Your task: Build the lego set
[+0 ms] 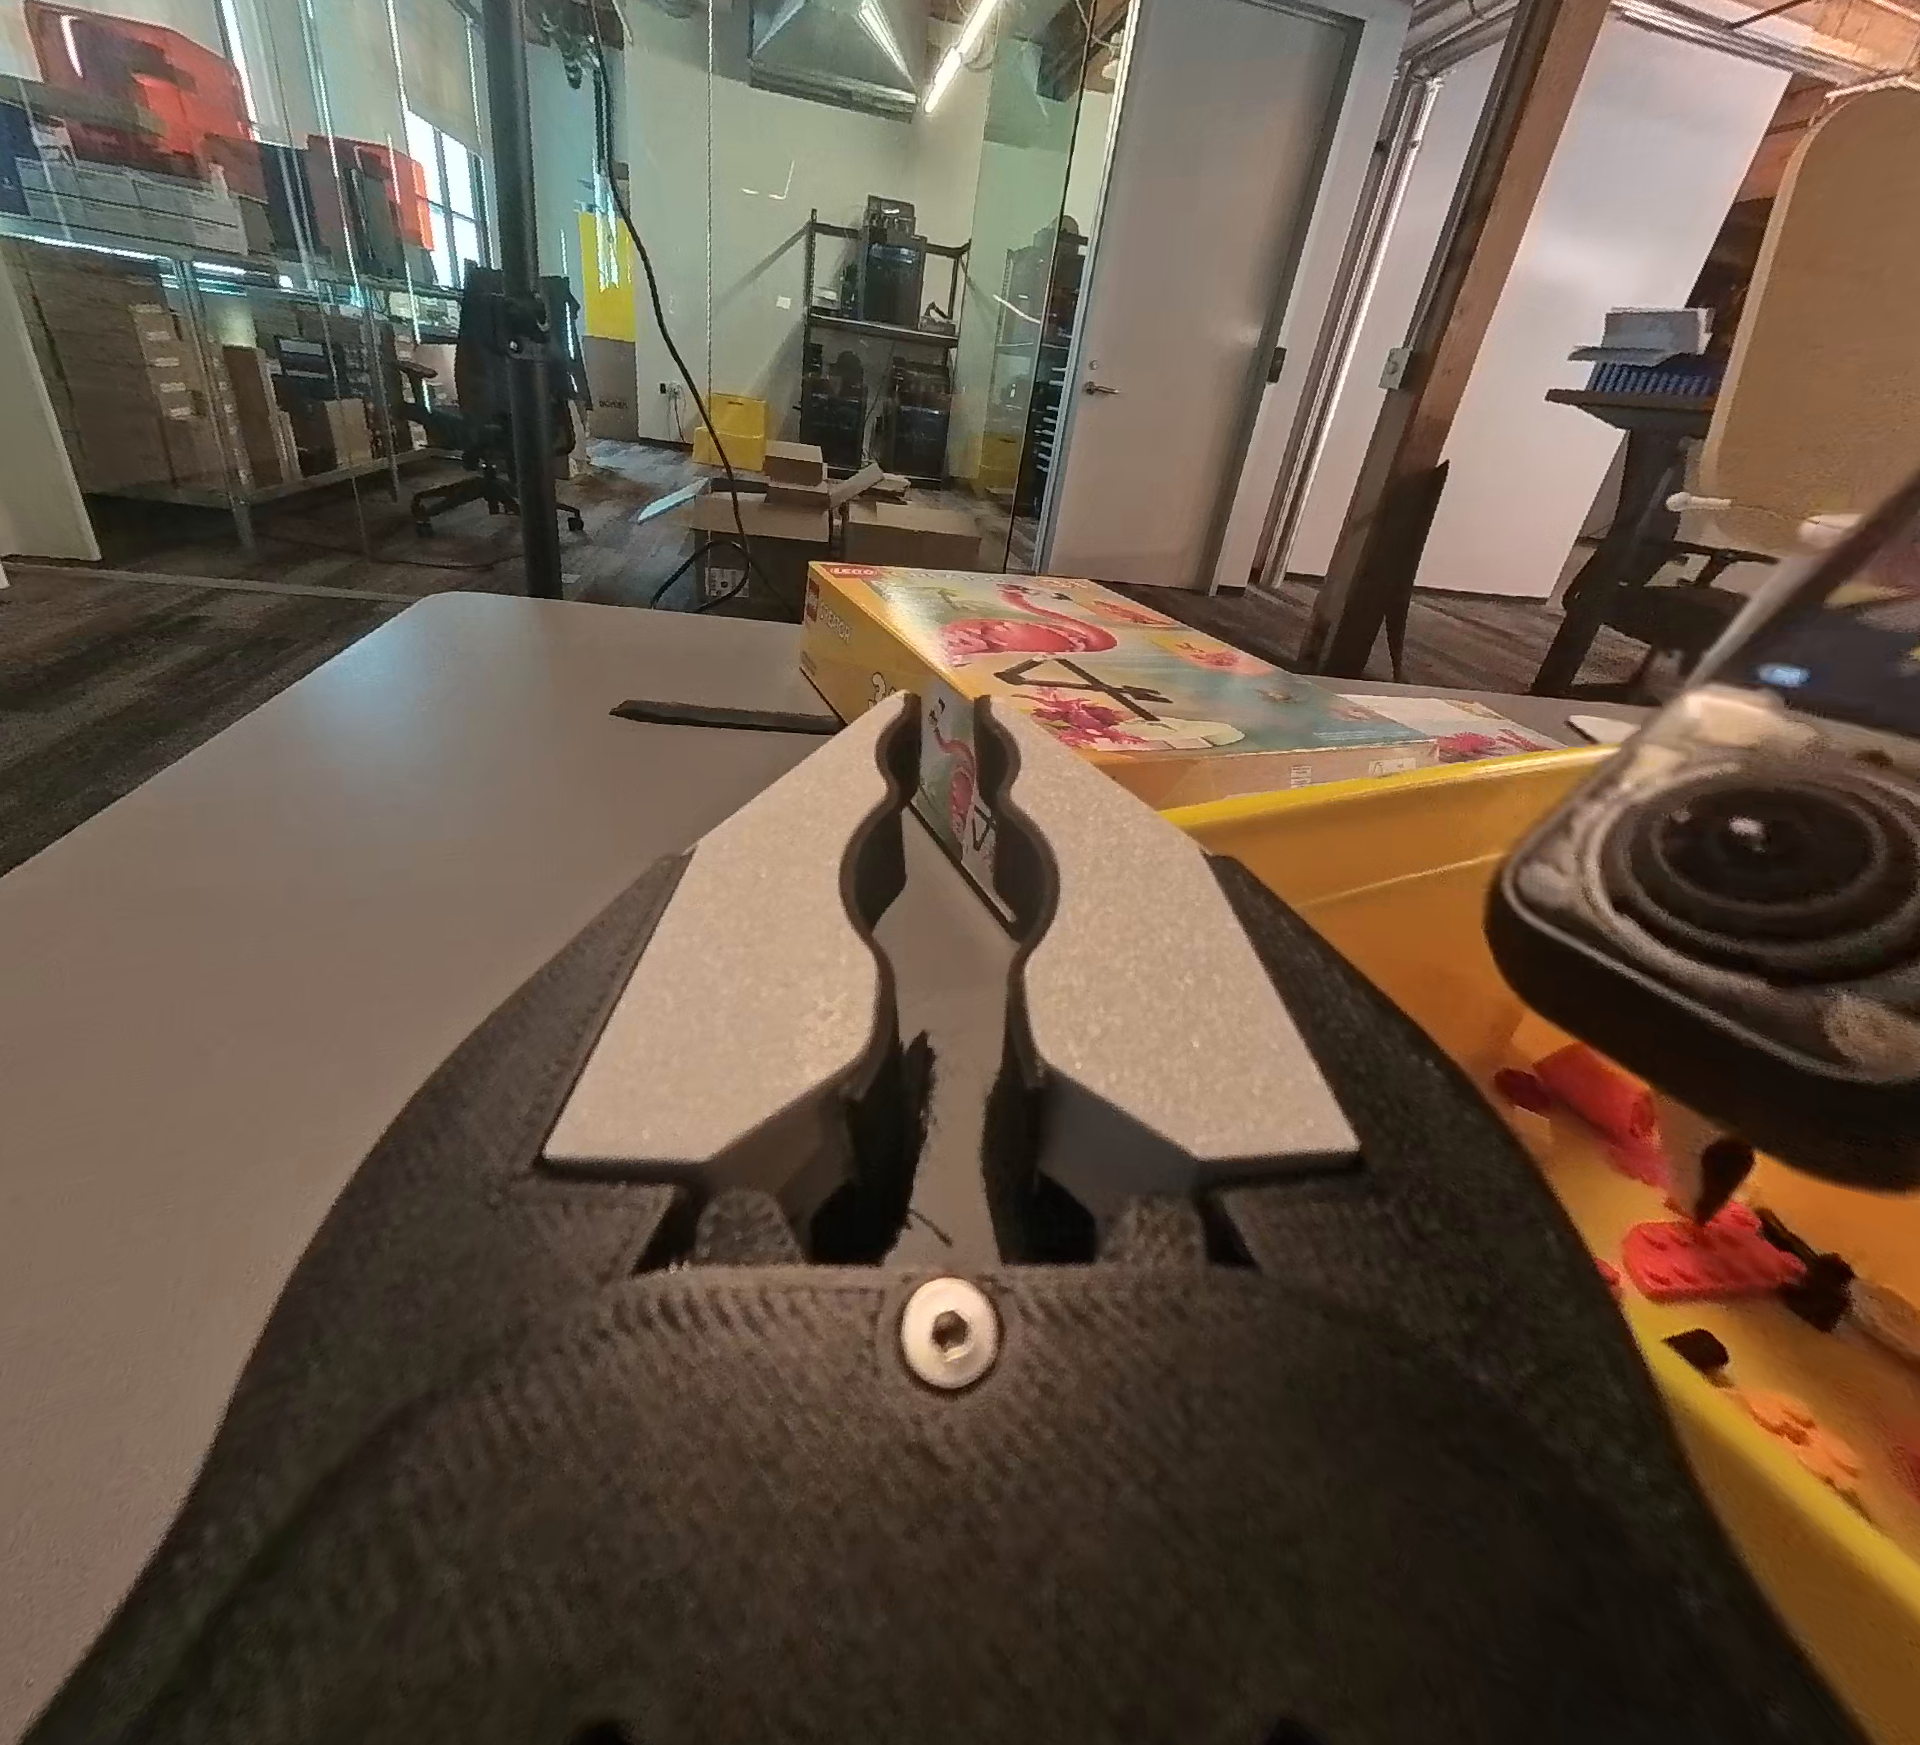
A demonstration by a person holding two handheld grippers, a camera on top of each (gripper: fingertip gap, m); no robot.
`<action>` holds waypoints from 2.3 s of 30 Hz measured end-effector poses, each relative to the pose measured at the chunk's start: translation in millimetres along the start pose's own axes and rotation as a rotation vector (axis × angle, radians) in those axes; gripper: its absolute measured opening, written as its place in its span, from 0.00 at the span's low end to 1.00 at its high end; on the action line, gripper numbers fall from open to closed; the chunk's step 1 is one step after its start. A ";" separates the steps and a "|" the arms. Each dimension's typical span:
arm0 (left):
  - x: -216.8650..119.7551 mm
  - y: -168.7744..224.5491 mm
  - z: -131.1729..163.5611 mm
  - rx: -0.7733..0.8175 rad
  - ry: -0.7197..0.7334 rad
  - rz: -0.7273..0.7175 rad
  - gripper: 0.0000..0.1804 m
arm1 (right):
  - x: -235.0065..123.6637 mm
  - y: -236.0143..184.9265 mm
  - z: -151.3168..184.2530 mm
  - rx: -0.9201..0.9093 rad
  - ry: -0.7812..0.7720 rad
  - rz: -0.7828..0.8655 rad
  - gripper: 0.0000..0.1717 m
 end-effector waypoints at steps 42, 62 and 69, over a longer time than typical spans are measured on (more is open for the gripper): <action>0.5 -0.8 0.4 -0.011 0.001 0.001 0.05 | 0.7 -66.5 -9.9 -0.478 0.287 0.253 0.60; 0.8 -0.5 0.2 -0.011 0.001 0.003 0.05 | -6.0 -100.2 -14.7 -0.489 0.392 0.033 0.24; 0.8 -0.6 0.1 -0.012 0.002 0.002 0.05 | 0.8 -96.7 -17.2 -0.569 0.384 0.214 0.02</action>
Point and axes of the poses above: each gripper's, where its closed fingertips meet, x out along the fingers, z out of its underside, y = z × x across the jaws, the point moved 5 cm from there along -x, back along the fingers, and after that the axes turned 2 degrees about x, right-handed, at the moved point
